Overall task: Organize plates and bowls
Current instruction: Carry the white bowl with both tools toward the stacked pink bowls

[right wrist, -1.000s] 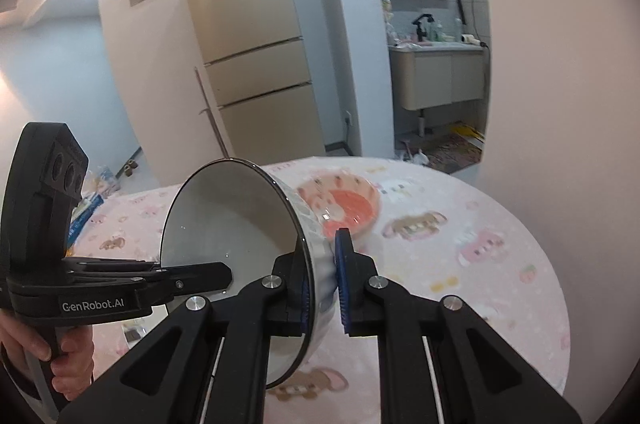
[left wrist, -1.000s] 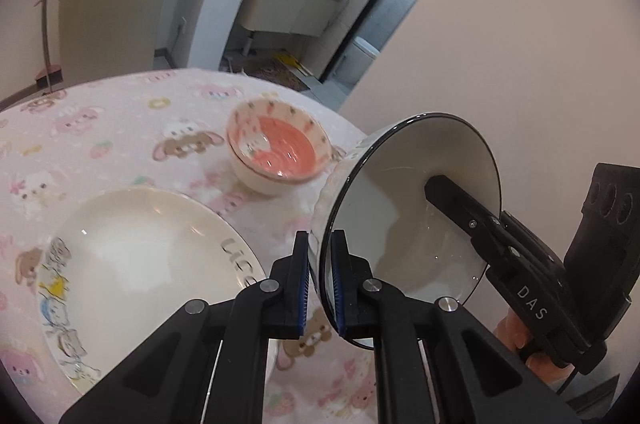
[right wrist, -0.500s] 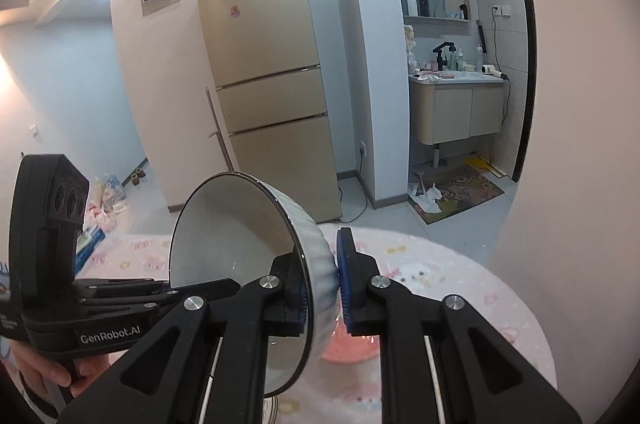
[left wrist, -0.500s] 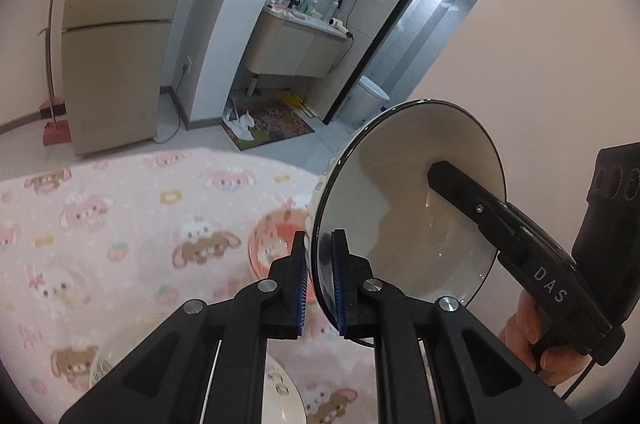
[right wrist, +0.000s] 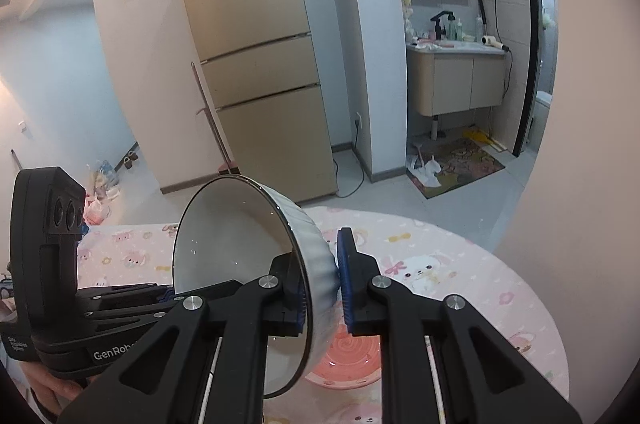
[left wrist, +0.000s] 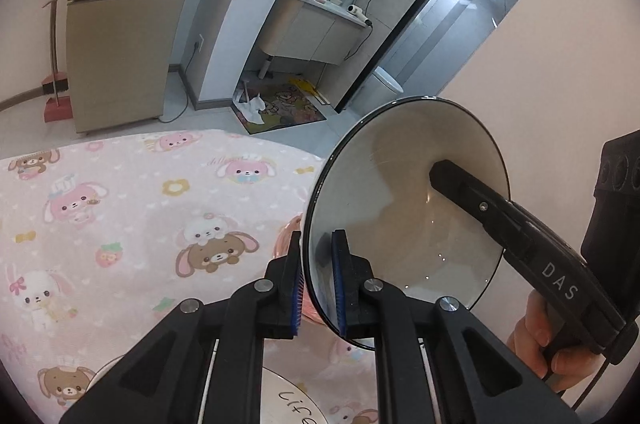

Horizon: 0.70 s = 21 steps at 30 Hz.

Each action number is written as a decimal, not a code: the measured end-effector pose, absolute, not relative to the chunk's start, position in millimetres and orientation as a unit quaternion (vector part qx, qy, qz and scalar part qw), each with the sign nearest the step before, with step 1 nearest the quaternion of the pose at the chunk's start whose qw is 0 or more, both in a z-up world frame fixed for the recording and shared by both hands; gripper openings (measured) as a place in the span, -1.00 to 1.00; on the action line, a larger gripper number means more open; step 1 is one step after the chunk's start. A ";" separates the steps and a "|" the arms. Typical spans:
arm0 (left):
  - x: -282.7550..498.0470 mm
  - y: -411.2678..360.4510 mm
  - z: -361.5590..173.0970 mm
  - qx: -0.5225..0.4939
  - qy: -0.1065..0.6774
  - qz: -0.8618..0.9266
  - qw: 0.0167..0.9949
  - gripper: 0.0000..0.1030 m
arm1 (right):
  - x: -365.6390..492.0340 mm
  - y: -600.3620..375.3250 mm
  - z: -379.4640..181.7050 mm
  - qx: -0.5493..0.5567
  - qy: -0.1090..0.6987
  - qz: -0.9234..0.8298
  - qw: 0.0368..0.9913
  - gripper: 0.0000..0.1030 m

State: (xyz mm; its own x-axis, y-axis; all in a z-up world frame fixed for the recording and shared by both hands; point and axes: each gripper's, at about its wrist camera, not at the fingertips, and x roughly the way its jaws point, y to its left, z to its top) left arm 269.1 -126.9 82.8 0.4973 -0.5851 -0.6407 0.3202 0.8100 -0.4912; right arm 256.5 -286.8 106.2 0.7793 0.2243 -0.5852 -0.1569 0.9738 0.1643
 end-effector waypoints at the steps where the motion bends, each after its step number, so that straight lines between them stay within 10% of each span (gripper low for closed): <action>1: 271.0 -126.5 79.3 -0.158 0.428 -0.267 0.849 -0.77 | 258.3 -287.0 103.7 0.054 0.321 0.100 0.940 -0.74; 21: 292.9 -163.8 20.6 -0.131 0.486 -0.271 0.820 -0.71 | 296.3 -300.1 61.1 -0.002 0.416 0.079 0.906 -0.74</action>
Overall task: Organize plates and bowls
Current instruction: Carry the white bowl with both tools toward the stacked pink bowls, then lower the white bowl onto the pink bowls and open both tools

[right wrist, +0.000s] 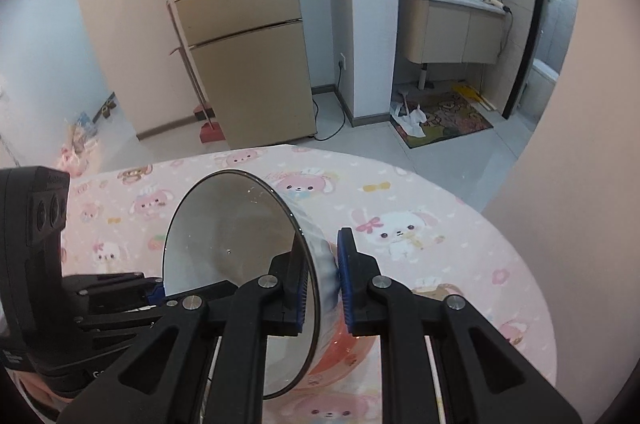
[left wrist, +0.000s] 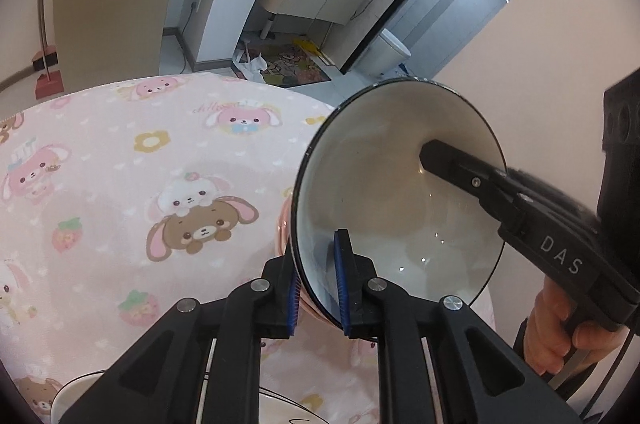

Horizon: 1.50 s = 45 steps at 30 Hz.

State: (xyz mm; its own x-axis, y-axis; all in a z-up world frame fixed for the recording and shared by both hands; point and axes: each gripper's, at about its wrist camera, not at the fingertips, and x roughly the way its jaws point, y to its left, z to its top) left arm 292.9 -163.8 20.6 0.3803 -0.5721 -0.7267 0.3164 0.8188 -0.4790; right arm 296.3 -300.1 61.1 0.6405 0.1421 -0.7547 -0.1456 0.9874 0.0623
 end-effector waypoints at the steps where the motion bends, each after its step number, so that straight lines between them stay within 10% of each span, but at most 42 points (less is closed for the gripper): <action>1: 292.6 -165.3 19.3 -0.128 0.488 -0.272 0.820 -0.71 | 296.7 -299.4 60.6 -0.012 0.419 0.078 0.904 -0.74; 45: 273.4 -205.4 20.6 0.021 0.459 -0.216 0.862 -0.64 | 311.1 -302.5 30.5 -0.092 0.470 0.074 0.875 -0.74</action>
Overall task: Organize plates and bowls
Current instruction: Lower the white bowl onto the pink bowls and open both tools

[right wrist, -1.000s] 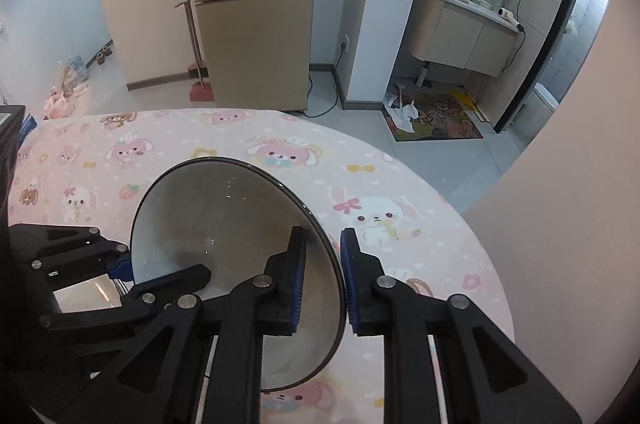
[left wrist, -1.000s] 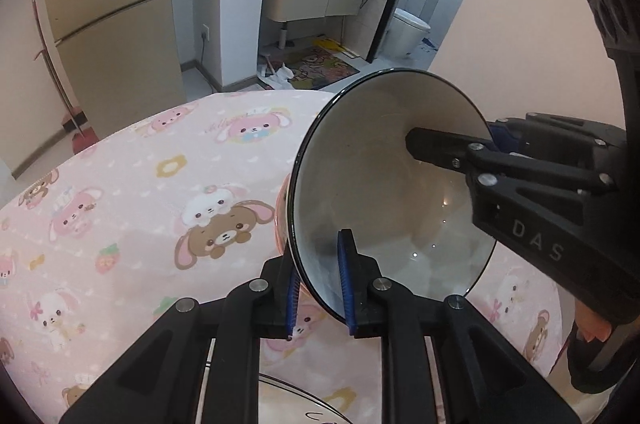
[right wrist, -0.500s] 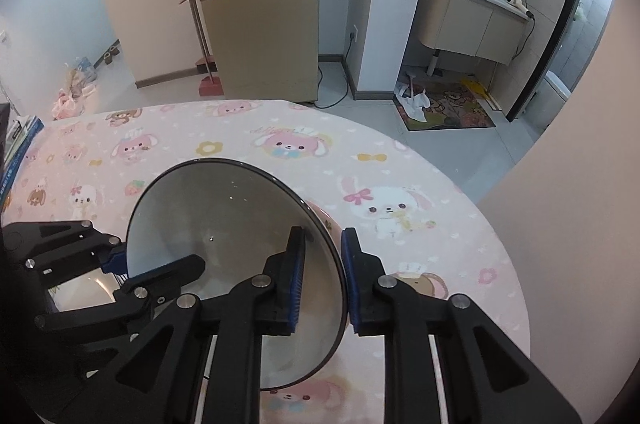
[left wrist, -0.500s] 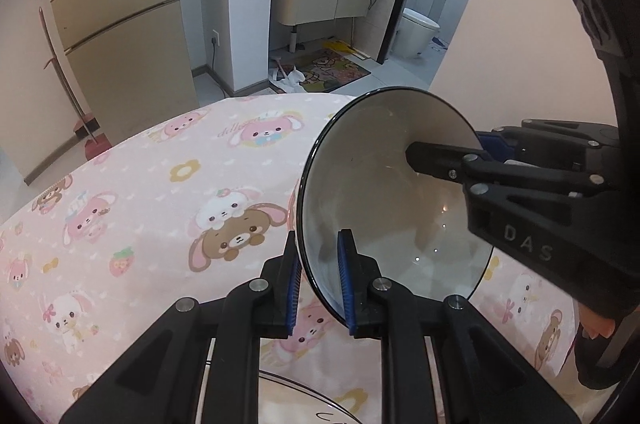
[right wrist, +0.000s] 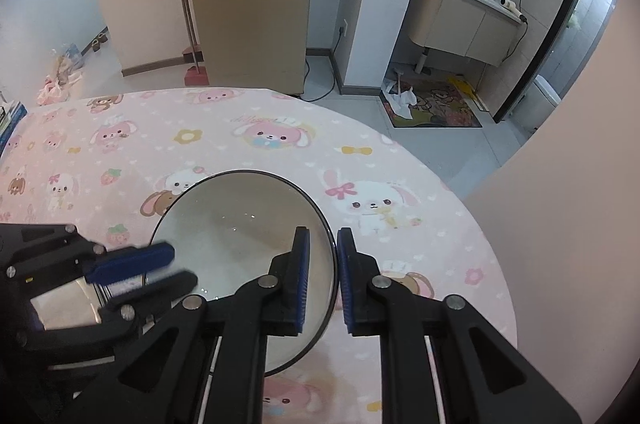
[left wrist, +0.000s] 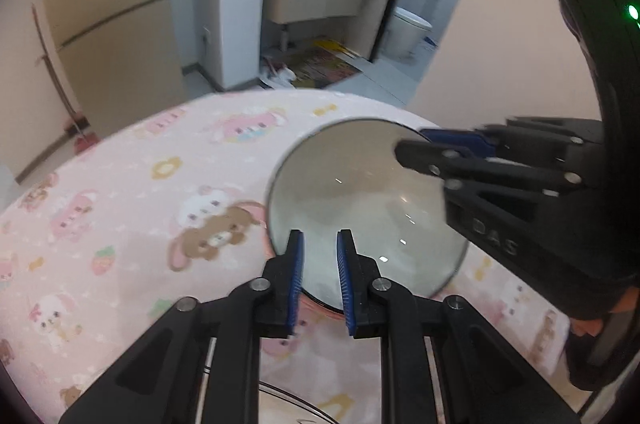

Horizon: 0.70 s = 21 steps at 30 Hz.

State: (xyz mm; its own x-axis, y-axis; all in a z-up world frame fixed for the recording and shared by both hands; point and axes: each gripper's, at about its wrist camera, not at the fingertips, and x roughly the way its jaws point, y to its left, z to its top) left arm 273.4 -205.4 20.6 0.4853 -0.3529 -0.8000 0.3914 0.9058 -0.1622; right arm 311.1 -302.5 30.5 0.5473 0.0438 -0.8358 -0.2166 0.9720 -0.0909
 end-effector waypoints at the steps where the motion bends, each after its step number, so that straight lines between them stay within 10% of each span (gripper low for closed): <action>1: 273.9 -203.2 22.0 0.017 0.459 -0.216 0.862 -0.64 | 310.9 -303.5 31.5 -0.090 0.470 0.077 0.875 -0.74; 21: 279.1 -177.1 38.5 -0.021 0.448 -0.201 0.871 -0.63 | 312.3 -336.4 46.0 -0.029 0.459 0.099 0.882 -1.00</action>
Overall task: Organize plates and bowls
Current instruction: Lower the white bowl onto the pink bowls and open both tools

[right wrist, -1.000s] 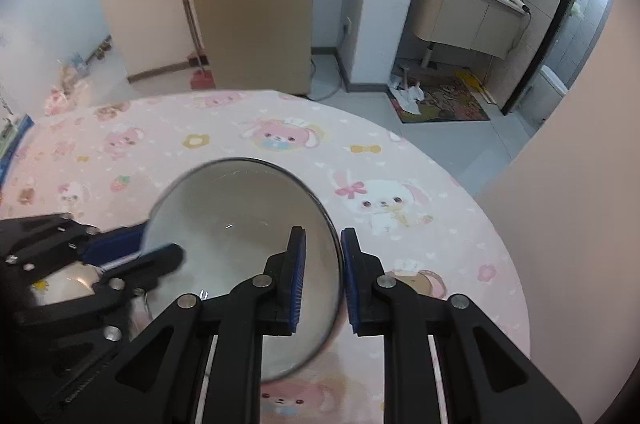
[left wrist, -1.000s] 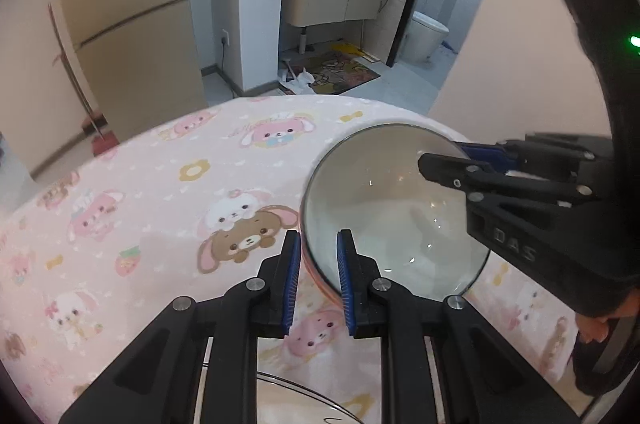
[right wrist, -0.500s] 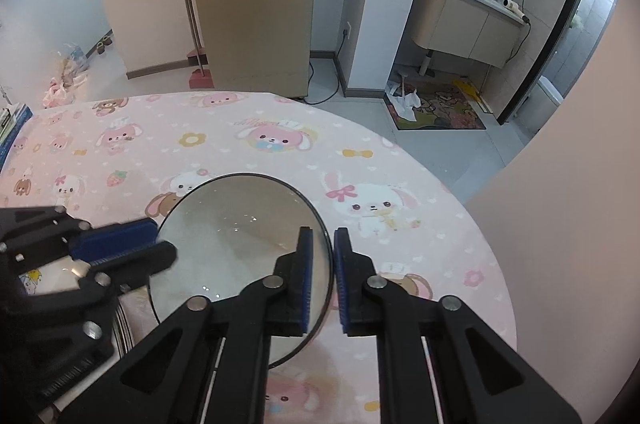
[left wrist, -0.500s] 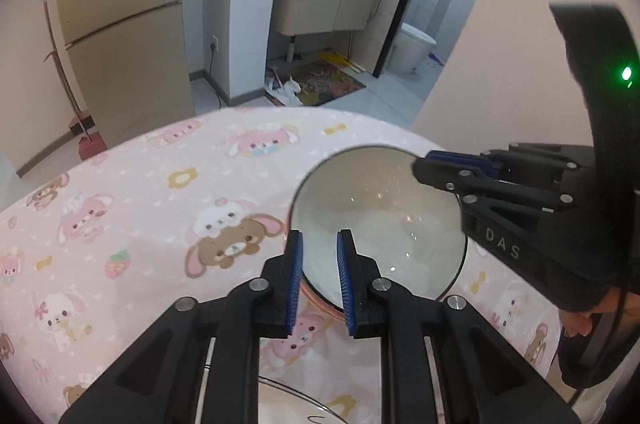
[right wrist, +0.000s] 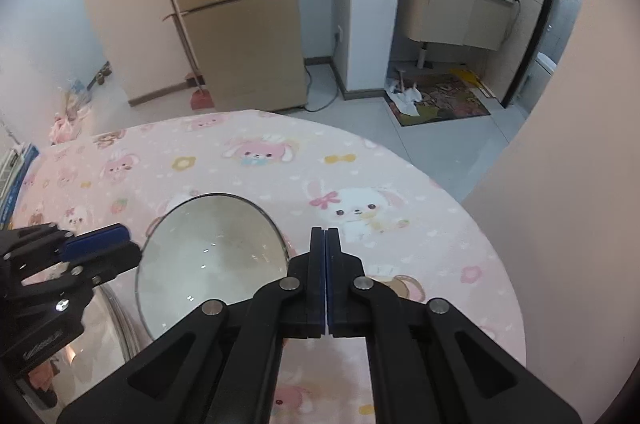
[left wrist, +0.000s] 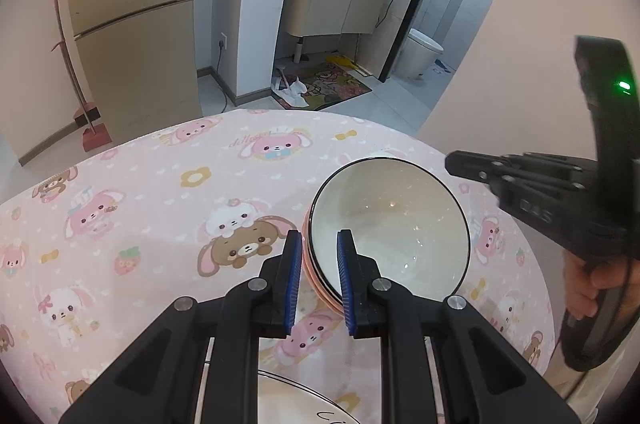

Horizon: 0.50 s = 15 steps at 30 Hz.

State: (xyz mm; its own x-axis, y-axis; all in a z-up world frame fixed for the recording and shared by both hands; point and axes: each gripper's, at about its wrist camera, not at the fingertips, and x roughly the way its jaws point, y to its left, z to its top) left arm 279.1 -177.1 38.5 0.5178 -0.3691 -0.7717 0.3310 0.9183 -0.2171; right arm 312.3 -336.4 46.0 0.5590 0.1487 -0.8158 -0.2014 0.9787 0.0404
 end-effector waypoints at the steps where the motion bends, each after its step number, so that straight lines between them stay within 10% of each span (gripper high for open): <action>1: 278.9 -176.4 38.3 -0.023 0.449 -0.200 0.871 -0.63 | 310.1 -334.7 47.9 -0.029 0.458 0.107 0.882 -1.00; 5: 281.4 -170.8 36.3 -0.037 0.456 -0.196 0.867 -0.55 | 306.9 -330.7 49.5 -0.027 0.458 0.116 0.881 -1.00; 9: 280.2 -166.6 40.5 -0.047 0.440 -0.194 0.876 0.50 | 307.0 -329.1 47.9 -0.040 0.458 0.104 0.882 -0.55; 11: 277.6 -165.8 45.9 -0.047 0.424 -0.190 0.884 0.56 | 306.9 -329.3 47.7 -0.042 0.456 0.101 0.883 -0.08; 15: 276.9 -165.1 51.0 -0.045 0.423 -0.191 0.885 0.56 | 307.4 -330.3 48.0 -0.039 0.459 0.103 0.882 -0.06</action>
State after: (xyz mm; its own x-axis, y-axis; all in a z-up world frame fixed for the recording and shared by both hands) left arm 276.9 -165.1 51.0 0.5694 -0.3763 -0.7308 0.2997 0.9229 -0.2417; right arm 307.4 -330.3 48.0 0.5573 0.1450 -0.8176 -0.2171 0.9758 0.0251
